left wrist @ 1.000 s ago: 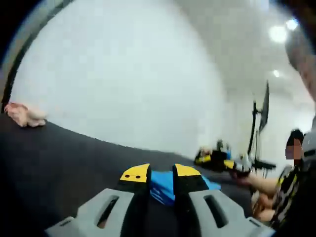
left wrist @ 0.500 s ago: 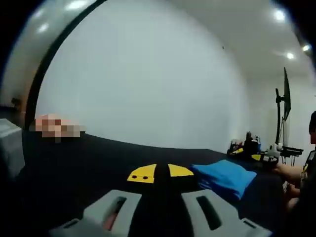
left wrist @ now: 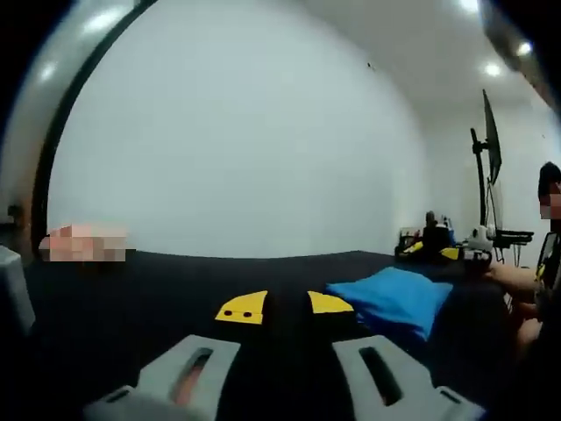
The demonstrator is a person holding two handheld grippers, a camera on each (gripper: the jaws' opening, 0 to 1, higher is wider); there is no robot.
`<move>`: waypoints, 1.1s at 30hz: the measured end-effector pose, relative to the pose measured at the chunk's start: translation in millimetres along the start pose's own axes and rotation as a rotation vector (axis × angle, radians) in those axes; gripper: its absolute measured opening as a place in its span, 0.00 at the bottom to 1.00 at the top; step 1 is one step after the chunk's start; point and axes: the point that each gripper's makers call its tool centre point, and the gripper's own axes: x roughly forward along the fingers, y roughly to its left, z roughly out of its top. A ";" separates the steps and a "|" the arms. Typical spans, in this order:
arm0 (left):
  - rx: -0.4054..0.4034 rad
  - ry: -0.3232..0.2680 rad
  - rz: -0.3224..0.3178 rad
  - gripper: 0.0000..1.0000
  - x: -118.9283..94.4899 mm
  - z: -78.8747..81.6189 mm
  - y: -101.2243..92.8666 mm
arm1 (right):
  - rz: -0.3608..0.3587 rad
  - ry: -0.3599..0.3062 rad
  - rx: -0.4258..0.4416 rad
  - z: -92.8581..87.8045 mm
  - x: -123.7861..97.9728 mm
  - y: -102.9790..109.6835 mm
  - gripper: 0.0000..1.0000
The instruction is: Spread out the cloth and fold it
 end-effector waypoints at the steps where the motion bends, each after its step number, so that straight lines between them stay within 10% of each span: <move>1: 0.000 0.011 0.001 0.14 -0.8 -1.3 -0.1 | 0.002 0.001 0.006 -1.3 -1.6 -1.2 0.03; 12: 0.004 0.031 0.005 0.14 -7.1 -3.6 0.0 | -0.042 0.045 -0.042 -11.4 1.7 -6.1 0.23; 33: 0.017 0.046 -0.017 0.14 -6.9 -6.8 -7.0 | -0.003 0.081 -0.088 -18.3 5.4 8.5 0.23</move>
